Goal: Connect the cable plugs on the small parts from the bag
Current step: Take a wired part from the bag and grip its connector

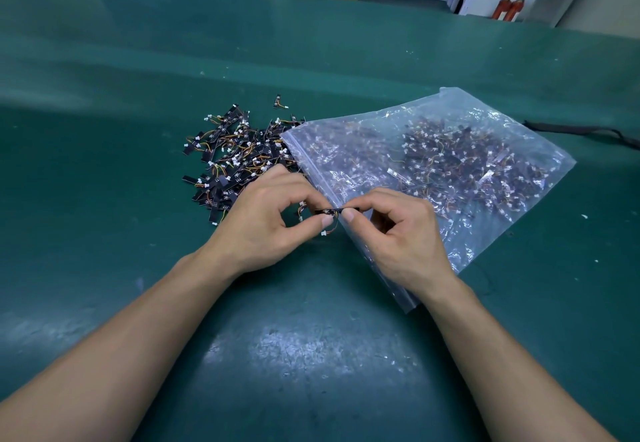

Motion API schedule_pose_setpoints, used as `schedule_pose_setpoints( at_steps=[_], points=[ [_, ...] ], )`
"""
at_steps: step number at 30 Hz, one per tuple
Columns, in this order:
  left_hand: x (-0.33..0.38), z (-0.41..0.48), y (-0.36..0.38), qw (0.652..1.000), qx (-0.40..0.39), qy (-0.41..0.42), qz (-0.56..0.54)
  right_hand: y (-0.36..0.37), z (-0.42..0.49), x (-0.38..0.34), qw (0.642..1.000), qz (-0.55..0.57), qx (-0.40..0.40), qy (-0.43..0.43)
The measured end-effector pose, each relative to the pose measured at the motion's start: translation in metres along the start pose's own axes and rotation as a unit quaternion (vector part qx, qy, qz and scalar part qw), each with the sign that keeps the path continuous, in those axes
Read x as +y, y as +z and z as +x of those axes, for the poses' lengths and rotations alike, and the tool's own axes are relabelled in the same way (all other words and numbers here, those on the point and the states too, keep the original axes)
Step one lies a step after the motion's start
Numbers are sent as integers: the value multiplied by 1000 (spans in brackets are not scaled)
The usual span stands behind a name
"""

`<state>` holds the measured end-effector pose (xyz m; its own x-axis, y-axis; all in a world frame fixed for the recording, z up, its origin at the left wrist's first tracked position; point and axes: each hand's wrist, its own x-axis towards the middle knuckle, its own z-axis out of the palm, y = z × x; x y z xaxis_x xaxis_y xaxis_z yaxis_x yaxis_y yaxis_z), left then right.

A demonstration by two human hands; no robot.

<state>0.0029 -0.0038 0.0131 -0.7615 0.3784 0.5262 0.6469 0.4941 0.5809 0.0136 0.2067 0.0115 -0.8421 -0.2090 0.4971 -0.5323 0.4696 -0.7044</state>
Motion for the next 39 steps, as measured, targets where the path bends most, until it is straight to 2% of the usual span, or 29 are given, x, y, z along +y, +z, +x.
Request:
schedule_pose_setpoints(
  at_steps=[24, 32, 39],
  points=[
    [1, 1, -3, 996, 71, 57, 19, 4, -2, 0, 999, 37, 14, -7],
    [2, 0, -1, 998, 51, 34, 11, 2, -2, 2, 999, 41, 16, -5],
    [1, 1, 0, 998, 40, 43, 11, -1, -2, 3, 996, 79, 0, 31]
  ],
)
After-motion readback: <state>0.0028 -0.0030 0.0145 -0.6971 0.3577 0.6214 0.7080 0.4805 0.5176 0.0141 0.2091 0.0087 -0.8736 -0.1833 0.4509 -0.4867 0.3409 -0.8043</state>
